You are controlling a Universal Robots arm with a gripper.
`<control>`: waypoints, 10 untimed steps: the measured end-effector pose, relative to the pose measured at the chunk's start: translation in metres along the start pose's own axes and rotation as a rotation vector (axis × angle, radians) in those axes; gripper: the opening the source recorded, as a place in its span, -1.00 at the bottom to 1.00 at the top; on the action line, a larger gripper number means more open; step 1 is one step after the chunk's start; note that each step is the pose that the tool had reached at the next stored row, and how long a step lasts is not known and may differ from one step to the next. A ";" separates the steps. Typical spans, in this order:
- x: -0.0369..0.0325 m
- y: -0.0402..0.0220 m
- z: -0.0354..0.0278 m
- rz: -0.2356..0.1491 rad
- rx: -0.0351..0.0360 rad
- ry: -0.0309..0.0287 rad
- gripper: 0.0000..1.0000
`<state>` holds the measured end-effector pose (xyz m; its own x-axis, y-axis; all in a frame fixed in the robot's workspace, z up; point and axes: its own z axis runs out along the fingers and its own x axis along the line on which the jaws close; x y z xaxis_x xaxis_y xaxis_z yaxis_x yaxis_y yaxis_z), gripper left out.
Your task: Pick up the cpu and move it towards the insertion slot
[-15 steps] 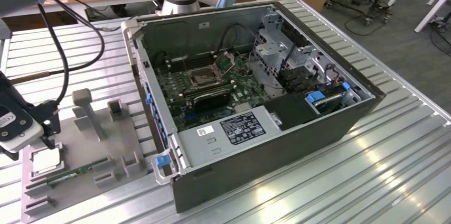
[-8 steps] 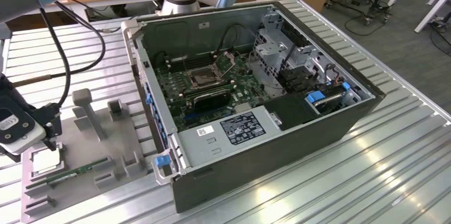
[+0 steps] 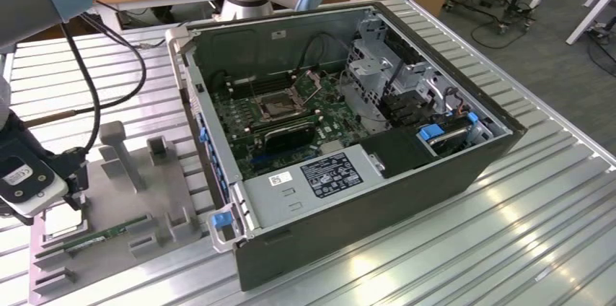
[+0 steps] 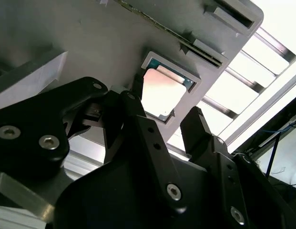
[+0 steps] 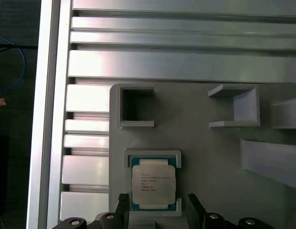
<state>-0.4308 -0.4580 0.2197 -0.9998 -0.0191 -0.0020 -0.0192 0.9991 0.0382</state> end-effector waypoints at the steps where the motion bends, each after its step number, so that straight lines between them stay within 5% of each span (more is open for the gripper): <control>1: 0.0000 -0.0001 0.0017 0.000 0.0000 0.0000 0.18; 10: -0.0001 -0.0004 0.0104 0.000 0.0000 0.0000 0.18</control>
<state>-0.4307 -0.4580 0.2093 -0.9998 -0.0191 -0.0020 -0.0192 0.9991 0.0382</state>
